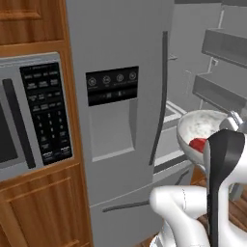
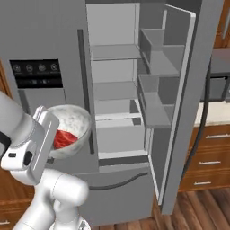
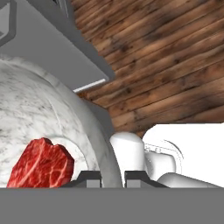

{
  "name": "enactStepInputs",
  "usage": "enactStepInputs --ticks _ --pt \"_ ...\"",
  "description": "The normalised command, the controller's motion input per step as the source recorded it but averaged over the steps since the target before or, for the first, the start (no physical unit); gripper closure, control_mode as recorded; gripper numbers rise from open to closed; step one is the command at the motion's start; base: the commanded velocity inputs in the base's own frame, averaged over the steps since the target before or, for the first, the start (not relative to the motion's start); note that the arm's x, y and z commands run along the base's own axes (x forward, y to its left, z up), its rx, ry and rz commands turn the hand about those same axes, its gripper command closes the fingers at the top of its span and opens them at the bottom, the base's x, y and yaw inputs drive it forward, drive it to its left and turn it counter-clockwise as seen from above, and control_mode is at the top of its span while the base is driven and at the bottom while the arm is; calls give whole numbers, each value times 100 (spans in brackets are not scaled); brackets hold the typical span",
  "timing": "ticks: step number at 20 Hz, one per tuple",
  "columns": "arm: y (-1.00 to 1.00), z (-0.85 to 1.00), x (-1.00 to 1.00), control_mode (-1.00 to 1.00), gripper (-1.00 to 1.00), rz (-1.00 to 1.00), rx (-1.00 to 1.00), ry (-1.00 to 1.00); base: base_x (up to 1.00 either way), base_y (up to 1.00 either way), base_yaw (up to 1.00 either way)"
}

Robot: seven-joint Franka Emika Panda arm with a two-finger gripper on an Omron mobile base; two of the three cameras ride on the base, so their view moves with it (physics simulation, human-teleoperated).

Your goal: Place one of the steaks on the plate and the other in the bowl. Then place the bowl in the fridge.

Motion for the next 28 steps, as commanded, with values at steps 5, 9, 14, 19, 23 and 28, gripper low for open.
enactStepInputs --ticks 5,9,14,19,23,28 --pt "0 0 0 100 100 0 0 0 53 -10 -5" --pt "0 0 0 100 100 0 0 0 44 -30 -11" --pt "0 0 0 100 100 0 0 0 34 -50 -9" --pt "0 0 0 100 100 0 0 0 64 -15 -3" --pt "0 0 0 100 100 0 0 0 93 0 0" --pt "0 0 0 100 100 0 0 0 61 -21 3"
